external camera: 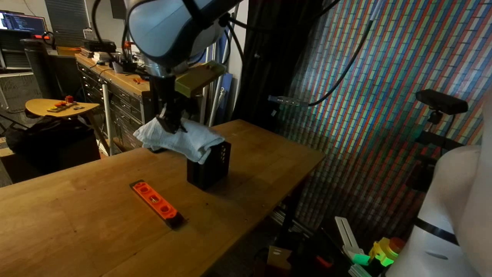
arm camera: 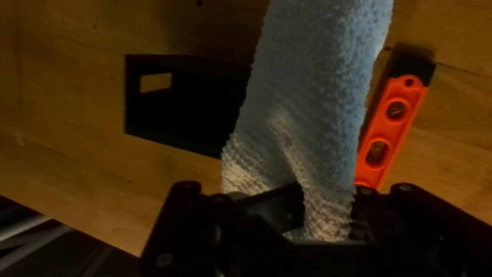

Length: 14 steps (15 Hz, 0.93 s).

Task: Put the white towel in the black basket.

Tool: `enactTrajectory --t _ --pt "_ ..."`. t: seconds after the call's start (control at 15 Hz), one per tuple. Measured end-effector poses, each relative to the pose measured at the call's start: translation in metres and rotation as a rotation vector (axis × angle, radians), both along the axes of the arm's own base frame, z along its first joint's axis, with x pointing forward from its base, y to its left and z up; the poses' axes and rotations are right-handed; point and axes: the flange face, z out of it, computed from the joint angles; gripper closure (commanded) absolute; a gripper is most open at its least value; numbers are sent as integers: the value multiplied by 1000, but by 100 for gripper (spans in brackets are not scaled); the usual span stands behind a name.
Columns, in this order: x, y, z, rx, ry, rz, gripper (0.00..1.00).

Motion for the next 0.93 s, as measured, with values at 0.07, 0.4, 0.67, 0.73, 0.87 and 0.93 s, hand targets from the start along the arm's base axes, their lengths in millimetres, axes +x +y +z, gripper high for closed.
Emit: enactTrajectory --t 0.07,0.4,0.67,0.73,0.87,0.93 --pt "2 -18 7 -4 -9 -24 99" --pt "6 -82 16 -20 -16 -99 100" --pt "6 -101 8 -19 -6 -108 100" --pt "6 -102 5 -18 -5 -104 100" --pt "9 -100 -1 -15 -7 -94 100" --pt "11 -99 -6 -11 -8 -89 100"
